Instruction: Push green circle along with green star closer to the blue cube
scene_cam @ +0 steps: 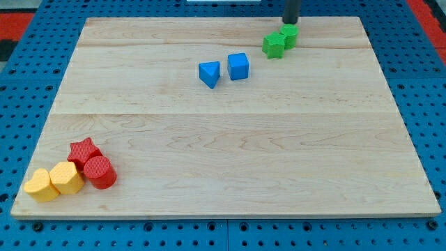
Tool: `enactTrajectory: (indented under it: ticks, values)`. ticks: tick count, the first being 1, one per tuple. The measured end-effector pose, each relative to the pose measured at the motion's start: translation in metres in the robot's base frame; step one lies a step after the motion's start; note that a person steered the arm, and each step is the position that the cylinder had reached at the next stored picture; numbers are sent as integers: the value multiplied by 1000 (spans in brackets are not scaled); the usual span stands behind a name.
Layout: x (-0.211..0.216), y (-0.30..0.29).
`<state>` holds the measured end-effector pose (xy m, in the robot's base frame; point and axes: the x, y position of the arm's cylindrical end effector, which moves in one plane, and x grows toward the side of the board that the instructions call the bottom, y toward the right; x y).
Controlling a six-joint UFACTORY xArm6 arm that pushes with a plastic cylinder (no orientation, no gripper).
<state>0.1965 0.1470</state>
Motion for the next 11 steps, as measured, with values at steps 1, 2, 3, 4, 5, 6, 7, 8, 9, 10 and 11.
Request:
enactTrajectory:
  ticks: [1,2,3,4,5,6,7,8,9,10,11]
  values:
    - [4,10]
    - [10,10]
    - [15,10]
    - [22,10]
    - [25,8]
    - [25,-4]
    - [26,-18]
    - [30,-26]
    - [34,-30]
    - [36,-35]
    - [39,-45]
